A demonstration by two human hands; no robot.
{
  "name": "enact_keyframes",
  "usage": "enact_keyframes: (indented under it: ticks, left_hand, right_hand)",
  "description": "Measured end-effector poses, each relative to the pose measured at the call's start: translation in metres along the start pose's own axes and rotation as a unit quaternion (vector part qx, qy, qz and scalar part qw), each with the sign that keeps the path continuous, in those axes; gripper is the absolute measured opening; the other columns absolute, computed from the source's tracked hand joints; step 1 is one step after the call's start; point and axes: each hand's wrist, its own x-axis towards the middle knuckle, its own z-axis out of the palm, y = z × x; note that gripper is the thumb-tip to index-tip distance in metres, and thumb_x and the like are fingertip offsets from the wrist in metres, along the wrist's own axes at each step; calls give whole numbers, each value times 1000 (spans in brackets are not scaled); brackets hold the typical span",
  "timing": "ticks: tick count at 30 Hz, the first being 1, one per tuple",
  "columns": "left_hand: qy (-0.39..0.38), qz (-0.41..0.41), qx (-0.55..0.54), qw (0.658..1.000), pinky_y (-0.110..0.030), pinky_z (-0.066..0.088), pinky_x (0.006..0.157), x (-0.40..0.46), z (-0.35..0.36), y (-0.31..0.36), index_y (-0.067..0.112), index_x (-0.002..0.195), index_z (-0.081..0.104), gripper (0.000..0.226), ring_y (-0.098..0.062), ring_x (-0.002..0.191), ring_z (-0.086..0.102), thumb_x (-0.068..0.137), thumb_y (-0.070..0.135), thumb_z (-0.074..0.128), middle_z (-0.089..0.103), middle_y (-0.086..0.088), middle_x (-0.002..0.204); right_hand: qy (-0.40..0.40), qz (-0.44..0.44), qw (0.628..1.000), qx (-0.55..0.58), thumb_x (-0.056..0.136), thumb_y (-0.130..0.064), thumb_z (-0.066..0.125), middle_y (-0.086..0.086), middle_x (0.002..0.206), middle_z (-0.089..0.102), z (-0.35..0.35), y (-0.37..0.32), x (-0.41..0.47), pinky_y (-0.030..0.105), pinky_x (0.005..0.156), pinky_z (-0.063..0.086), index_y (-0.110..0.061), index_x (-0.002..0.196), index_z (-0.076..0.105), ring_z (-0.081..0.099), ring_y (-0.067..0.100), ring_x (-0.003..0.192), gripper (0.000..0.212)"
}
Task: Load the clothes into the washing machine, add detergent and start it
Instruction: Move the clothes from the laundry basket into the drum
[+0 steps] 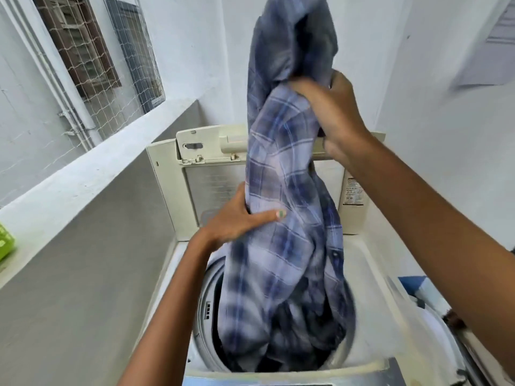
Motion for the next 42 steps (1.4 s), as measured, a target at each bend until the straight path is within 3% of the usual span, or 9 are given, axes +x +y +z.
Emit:
enact_keyframes:
  ticks: [3, 5, 9, 14, 21, 23, 26, 28, 42]
  left_hand:
    - [140, 6, 54, 989, -35, 58, 77, 7, -5, -8, 13, 93, 68, 15, -23, 91, 69, 89, 28, 65, 72, -10, 94]
    - [248, 18, 115, 962, -34, 50, 69, 10, -15, -6, 17, 73, 62, 20, -22, 81, 67, 91, 27, 61, 68, -15, 82]
    - [343, 153, 38, 926, -24, 43, 73, 12, -21, 7, 14, 94, 60, 7, -7, 78, 52, 95, 14, 53, 62, -4, 87]
    - [315, 155, 18, 936, -33, 44, 79, 21, -12, -1, 9, 97, 60, 19, -15, 87, 56, 94, 23, 47, 66, -12, 95]
    - [68, -166, 265, 947, -39, 45, 86, 23, 13, -117, 4, 115, 61, 49, -36, 111, 59, 95, 45, 45, 62, -24, 120]
    - [-62, -216, 292, 930, -36, 42, 90, 11, 24, -155, -1, 121, 58, 40, -34, 116, 56, 98, 29, 47, 58, -24, 127]
    - [-136, -287, 248, 915, -37, 42, 92, -15, 42, -196, -10, 119, 56, 44, -37, 117, 54, 97, 27, 48, 56, -28, 126]
    - [-128, -319, 199, 918, -34, 43, 94, -30, 50, -207, -4, 129, 50, 47, -33, 121, 52, 97, 32, 48, 52, -22, 134]
    - [-93, -195, 127, 968, -31, 43, 100, -18, 134, -185, 16, 135, 45, 40, -19, 119, 52, 98, 30, 49, 51, -6, 135]
  right_hand:
    - [-10, -9, 1000, -5, 69, -28, 71, 4, 88, 66, 7, -7, -1, 47, 80, 57, -16, 87, 56, 69, 25, 89, 27]
    - [14, -49, 998, -29, 69, -31, 70, 2, 86, 62, 5, -8, -2, 50, 79, 56, -18, 83, 51, 67, 26, 90, 27]
    - [73, -182, 979, -60, 77, -27, 66, -7, 84, 60, -7, -19, -6, 34, 78, 54, -12, 93, 48, 61, 8, 81, 29]
    - [80, -185, 978, -52, 81, -29, 60, -5, 89, 62, -8, -15, -6, 37, 81, 53, -11, 99, 47, 62, 10, 85, 28]
    - [43, 12, 963, -264, 90, -33, 53, 17, 116, 63, -22, 134, -78, 42, 86, 47, -10, 124, 47, 60, 35, 106, 42]
    - [-108, 128, 901, -400, 90, -33, 55, 20, 109, 63, -47, 195, -109, 42, 82, 49, -11, 118, 51, 61, 38, 99, 36]
    - [-426, 254, 675, -547, 86, -39, 56, 11, 80, 58, -81, 254, -143, 36, 72, 49, -11, 80, 55, 57, 27, 77, 28]
    - [-476, 292, 593, -580, 89, -36, 54, 1, 65, 40, -95, 268, -161, 30, 55, 35, -17, 61, 37, 43, 18, 60, 37]
    - [-242, 269, 855, -372, 88, -16, 56, -5, 95, 65, -150, 253, -193, 24, 79, 47, -31, 90, 61, 61, 14, 91, 15]
